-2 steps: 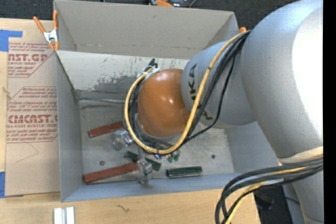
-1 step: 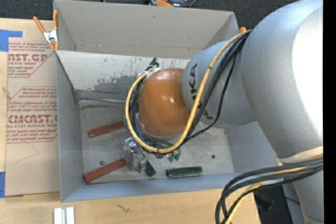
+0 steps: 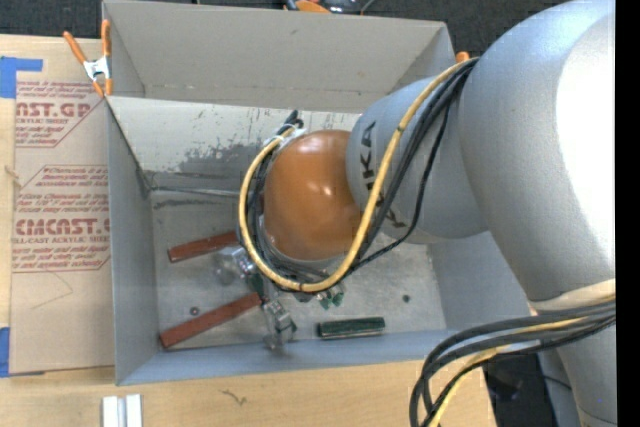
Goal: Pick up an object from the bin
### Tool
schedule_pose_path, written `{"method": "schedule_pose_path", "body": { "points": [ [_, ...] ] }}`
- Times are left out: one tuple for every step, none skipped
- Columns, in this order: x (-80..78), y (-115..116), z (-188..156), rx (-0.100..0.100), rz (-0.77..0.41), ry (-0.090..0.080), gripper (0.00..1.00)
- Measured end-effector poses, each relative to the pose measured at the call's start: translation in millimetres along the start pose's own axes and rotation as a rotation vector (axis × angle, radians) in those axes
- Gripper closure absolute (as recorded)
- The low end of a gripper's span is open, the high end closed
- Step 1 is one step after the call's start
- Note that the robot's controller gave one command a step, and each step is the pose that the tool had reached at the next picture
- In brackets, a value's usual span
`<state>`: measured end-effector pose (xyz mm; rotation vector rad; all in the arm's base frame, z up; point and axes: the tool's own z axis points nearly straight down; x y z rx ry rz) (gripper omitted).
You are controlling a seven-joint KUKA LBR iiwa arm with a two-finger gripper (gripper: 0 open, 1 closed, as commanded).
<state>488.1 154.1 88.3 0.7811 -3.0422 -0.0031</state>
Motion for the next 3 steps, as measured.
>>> {"method": "schedule_pose_path", "body": {
  "points": [
    [-36.7,42.1,18.8,0.001,-0.253,-0.002,0.0],
    [-37.8,41.2,17.7,0.001,-0.25,-0.006,1.0],
    [-28.9,13.0,-128.7,0.005,-0.25,-0.01,1.0]
  ]
}}
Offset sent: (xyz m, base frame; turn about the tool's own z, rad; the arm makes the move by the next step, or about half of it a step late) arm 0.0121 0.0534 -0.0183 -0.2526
